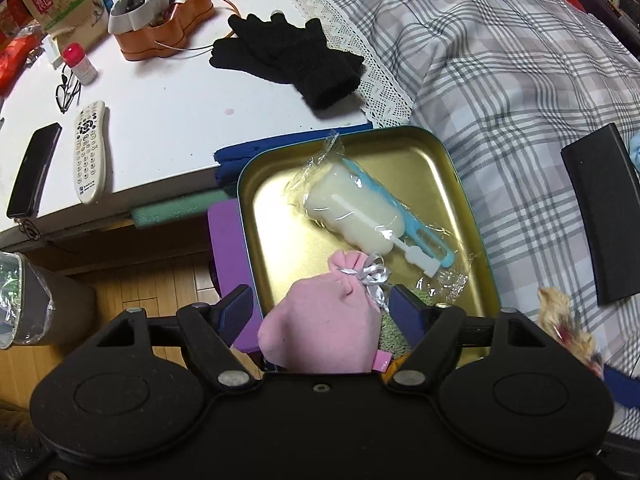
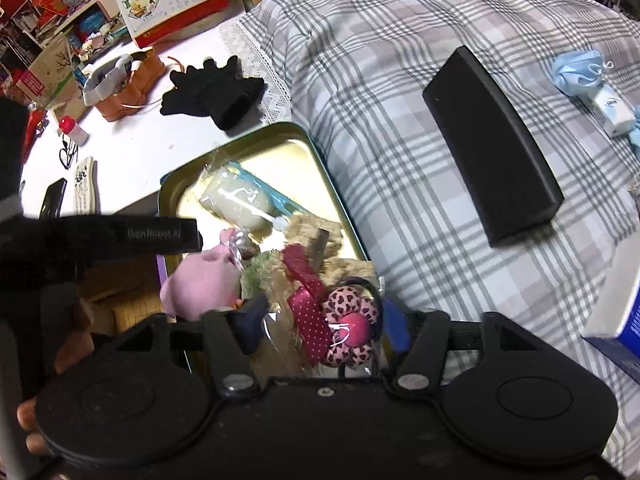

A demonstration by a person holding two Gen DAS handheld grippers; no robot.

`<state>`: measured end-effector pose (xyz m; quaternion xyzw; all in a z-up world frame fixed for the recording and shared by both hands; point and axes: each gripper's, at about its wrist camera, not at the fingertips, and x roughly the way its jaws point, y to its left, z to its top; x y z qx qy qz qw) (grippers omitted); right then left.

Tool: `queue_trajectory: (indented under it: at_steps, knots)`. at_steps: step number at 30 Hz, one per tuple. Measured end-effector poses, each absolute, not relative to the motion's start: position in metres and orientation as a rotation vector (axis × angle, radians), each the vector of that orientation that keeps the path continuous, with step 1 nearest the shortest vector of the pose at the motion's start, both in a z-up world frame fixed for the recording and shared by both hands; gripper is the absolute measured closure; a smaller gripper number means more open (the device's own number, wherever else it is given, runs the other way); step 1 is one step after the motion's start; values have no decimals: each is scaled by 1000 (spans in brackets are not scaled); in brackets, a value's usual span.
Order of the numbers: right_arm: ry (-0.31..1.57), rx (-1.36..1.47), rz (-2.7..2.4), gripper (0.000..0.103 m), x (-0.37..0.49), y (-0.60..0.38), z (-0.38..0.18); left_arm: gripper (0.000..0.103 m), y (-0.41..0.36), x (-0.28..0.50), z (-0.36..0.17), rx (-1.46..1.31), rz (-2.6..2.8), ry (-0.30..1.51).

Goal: Organize soft objects
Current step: 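Carry the pouch and keychain into the gold tray and open both tools, then withdraw both tools from the tray back over the bedspread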

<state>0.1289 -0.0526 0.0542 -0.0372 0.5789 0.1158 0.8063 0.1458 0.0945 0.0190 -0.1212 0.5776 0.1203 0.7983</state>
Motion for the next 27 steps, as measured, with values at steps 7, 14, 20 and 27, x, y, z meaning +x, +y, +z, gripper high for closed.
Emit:
queue_trajectory:
  at_steps: [7, 14, 20, 27]
  knots:
    - [1241, -72, 217, 34, 125, -65, 56, 31, 90, 138, 19, -243, 236, 1258]
    - [1253, -63, 177, 33, 110, -87, 60, 26, 72, 124, 20, -227, 184, 1284]
    - [1262, -42, 157, 33, 93, -106, 62, 25, 49, 109, 23, -194, 132, 1300]
    - [1260, -5, 135, 31, 69, -137, 67, 24, 19, 93, 24, -140, 79, 1325]
